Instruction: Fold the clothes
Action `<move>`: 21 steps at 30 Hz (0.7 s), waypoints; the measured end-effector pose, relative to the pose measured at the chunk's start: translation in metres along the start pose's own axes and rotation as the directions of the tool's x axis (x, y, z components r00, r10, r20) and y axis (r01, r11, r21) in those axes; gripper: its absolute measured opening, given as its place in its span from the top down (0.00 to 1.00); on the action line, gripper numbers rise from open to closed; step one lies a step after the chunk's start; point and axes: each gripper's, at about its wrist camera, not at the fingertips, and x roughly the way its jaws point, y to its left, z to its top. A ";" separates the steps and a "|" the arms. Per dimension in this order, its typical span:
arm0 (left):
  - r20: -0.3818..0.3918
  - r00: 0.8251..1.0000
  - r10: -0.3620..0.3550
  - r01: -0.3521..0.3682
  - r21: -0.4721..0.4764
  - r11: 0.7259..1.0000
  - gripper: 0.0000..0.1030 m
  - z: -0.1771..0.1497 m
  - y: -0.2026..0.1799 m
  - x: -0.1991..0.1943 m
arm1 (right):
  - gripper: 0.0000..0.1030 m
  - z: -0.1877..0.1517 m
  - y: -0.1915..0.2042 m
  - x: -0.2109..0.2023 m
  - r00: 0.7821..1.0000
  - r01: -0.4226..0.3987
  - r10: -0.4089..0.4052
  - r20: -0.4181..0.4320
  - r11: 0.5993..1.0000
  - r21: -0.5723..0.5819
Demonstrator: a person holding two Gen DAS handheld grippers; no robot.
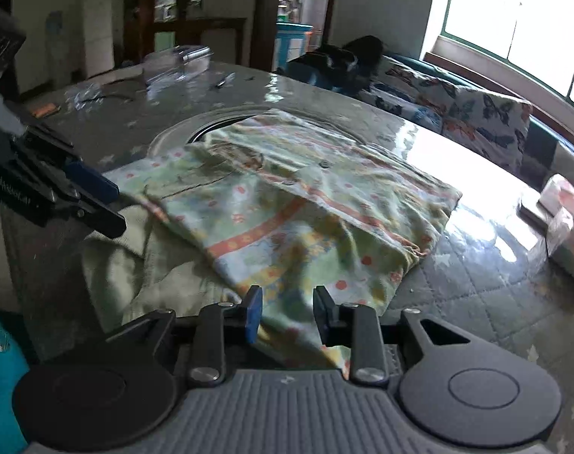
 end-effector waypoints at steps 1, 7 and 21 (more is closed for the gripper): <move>-0.012 1.000 -0.010 0.010 -0.013 1.000 0.48 -0.002 0.001 -0.001 | 0.68 -0.001 0.003 -0.002 1.000 -0.003 0.003 -0.003 1.000 -0.022; -0.082 0.993 -0.087 0.083 -0.060 0.995 0.65 -0.007 0.001 0.009 | 0.65 -0.006 0.015 -0.006 1.000 -0.022 0.021 -0.014 0.993 -0.115; 0.023 0.984 -0.178 0.179 -0.134 0.975 0.90 0.040 0.018 0.004 | 0.56 -0.011 0.031 0.001 0.996 -0.088 0.089 -0.008 0.966 -0.242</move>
